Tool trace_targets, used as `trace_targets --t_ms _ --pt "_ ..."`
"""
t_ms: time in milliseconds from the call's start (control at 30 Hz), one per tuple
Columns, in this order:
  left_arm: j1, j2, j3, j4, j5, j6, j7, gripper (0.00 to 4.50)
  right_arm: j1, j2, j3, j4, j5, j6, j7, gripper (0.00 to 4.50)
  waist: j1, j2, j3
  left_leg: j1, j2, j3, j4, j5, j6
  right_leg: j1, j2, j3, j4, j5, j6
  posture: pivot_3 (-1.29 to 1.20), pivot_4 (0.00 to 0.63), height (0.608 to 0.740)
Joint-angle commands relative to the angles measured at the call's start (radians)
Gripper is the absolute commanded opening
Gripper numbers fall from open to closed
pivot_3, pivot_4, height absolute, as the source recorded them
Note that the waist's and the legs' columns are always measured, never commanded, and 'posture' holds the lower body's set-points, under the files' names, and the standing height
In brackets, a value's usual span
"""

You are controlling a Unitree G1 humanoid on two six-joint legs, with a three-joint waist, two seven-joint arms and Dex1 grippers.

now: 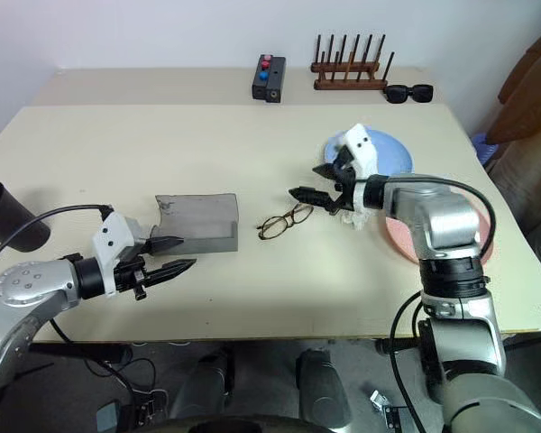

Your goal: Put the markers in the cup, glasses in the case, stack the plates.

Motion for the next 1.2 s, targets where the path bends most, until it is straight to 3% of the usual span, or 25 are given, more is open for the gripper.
trace_targets --t_ms 33,133,267,500,733,967,1067,1200 --pt "-0.003 -0.001 0.022 -0.022 -0.007 -0.021 0.002 2.4 0.044 0.137 -0.205 -0.156 0.113 0.369 -0.127 4.43 0.0 0.0 0.0 0.0 0.0 0.0 0.0 0.0 0.0 0.0 0.0 0.0 0.0 0.0 0.0 0.0 0.15 0.74" --pt "-0.014 -0.002 0.011 -0.018 -0.008 -0.02 0.0 2.4 0.078 0.243 -0.321 -0.167 0.199 0.458 -0.255 4.43 -0.001 0.0 0.0 0.0 0.0 0.0 0.0 0.0 0.0 -0.001 0.0 0.0 0.0 0.0 0.0 0.0 0.15 0.74" --pt "-0.03 0.001 0.002 -0.007 -0.006 -0.023 -0.009 2.4 0.145 0.352 -0.381 -0.13 0.331 0.458 -0.473 4.43 -0.001 0.0 0.0 -0.001 0.0 0.0 0.0 0.0 0.0 -0.001 0.0 0.0 0.0 0.0 0.0 0.0 0.15 0.74" --pt "-0.031 0.005 0.007 -0.015 -0.009 -0.017 -0.011 2.4 0.126 0.539 -0.518 -0.015 0.491 0.458 -0.886 4.43 -0.005 0.001 0.0 -0.001 0.0 0.001 -0.001 0.0 0.0 -0.002 0.0 0.001 0.0 0.0 0.0 0.0 0.15 0.74" --pt "-0.009 0.014 0.028 -0.033 -0.014 -0.009 -0.008 2.4 0.077 0.636 -0.62 0.04 0.615 0.458 -1.173 4.43 -0.015 0.001 0.0 0.0 0.001 0.001 -0.001 0.0 0.001 -0.002 0.001 0.001 0.0 0.0 -0.001 0.0 0.15 0.74" --pt "0.0 0.02 0.038 -0.04 -0.018 -0.004 -0.009 2.4 0.063 0.69 -0.665 0.052 0.705 0.457 -1.347 4.43 -0.015 0.001 0.0 -0.001 0.0 0.0 -0.001 0.0 0.001 0.0 0.0 0.001 -0.004 0.0 -0.001 0.0 0.15 0.74" --pt "-0.003 0.023 0.038 -0.039 -0.019 -0.002 -0.009 2.4 0.067 0.704 -0.663 0.067 0.753 0.422 -1.423 3.63 -0.013 0.001 0.0 -0.001 0.0 0.0 -0.001 -0.001 0.001 0.001 0.0 0.001 -0.006 0.0 -0.001 0.0 0.15 0.74" --pt "-0.007 0.025 0.037 -0.037 -0.021 0.0 -0.01 2.4 0.076 0.707 -0.634 0.097 0.861 0.355 -1.531 1.58 -0.016 0.002 0.001 -0.002 0.0 0.001 -0.001 -0.001 0.001 0.0 0.0 0.001 -0.007 0.001 -0.002 0.0 0.15 0.74"
